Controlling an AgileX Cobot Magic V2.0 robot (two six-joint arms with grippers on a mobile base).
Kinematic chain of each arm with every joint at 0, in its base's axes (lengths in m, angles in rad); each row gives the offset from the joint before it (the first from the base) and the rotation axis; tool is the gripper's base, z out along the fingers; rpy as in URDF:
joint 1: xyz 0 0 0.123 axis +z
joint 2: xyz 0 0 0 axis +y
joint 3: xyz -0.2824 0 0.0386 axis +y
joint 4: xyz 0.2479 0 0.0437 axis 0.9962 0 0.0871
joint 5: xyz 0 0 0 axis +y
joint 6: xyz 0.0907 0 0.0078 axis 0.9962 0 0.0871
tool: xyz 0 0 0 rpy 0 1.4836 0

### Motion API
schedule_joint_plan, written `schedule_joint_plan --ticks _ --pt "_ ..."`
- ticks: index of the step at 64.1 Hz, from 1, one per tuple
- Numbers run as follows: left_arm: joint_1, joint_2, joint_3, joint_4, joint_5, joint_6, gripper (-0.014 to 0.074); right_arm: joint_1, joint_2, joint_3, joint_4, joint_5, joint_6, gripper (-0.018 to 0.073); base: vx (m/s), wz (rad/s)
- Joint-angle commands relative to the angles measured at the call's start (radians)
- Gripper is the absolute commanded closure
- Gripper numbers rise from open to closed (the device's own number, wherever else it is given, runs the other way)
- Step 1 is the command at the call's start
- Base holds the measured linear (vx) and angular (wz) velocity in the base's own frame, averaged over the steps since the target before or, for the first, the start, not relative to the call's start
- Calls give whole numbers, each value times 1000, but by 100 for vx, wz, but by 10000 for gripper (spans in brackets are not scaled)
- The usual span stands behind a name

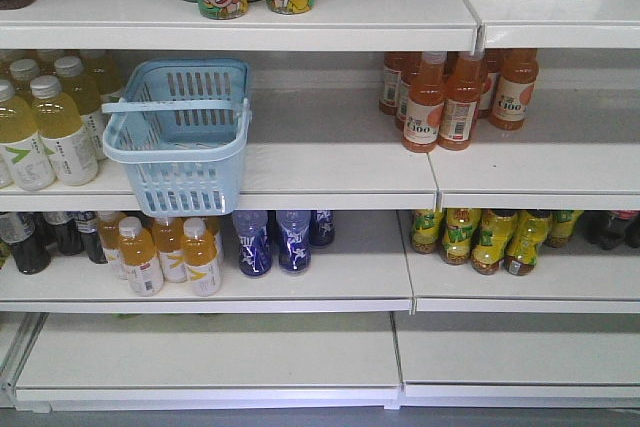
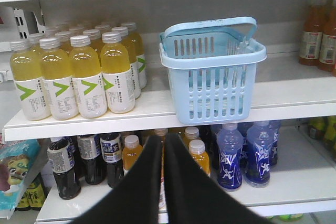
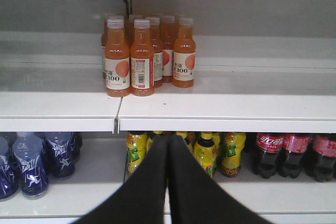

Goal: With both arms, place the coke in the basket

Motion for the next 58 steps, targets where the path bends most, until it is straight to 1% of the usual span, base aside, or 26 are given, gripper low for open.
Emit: schedule_joint_plan --ticks 1,58 --pt "2 -20 -34 -4 -82 2 604 -3 -12 8 -3 -77 -3 569 6 0" --pt "2 -20 -34 -4 -82 2 604 -3 -12 8 -3 -77 -3 569 4 1"
